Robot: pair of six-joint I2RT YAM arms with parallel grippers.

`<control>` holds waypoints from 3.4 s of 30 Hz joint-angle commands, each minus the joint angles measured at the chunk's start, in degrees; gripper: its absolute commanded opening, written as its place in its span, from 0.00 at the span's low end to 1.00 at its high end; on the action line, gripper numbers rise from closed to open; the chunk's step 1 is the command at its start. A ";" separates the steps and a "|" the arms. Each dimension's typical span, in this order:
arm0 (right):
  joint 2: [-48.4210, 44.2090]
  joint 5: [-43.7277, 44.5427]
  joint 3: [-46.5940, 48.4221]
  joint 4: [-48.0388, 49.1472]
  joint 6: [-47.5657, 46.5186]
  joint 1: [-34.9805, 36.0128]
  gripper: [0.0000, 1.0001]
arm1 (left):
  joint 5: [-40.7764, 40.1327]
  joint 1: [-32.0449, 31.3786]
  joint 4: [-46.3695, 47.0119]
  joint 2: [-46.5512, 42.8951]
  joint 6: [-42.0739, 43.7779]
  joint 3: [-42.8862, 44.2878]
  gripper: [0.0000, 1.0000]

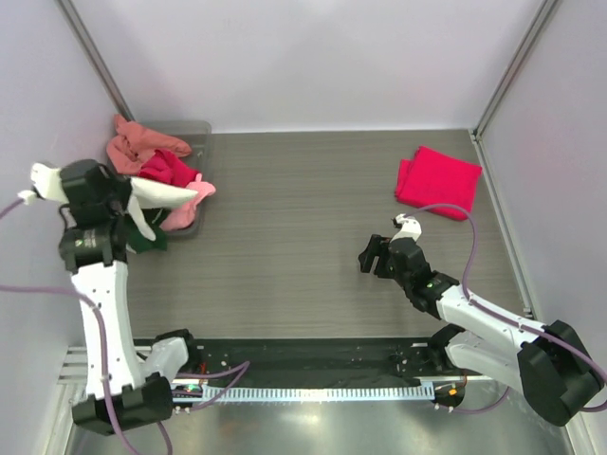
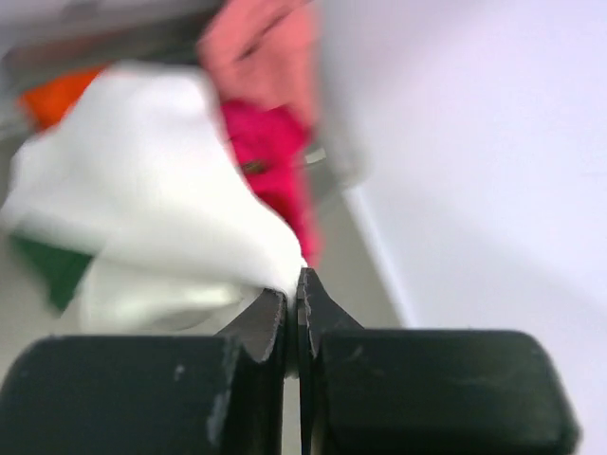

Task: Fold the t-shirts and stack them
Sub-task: Move the tshirt to the center of the board, then flatten the tshirt out

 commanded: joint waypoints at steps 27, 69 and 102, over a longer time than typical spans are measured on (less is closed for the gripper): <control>-2.96 3.62 1.26 0.82 -0.37 0.08 0.76 | 14.40 -50.67 14.54 14.88 0.38 29.76 0.00; 48.32 0.90 53.97 -18.95 1.39 -19.26 0.05 | -16.72 -44.54 19.82 -3.64 -1.46 -34.66 0.17; 40.12 -1.66 52.26 -31.35 -5.38 -19.01 0.43 | -24.37 -44.54 16.31 -11.20 3.11 -36.42 0.26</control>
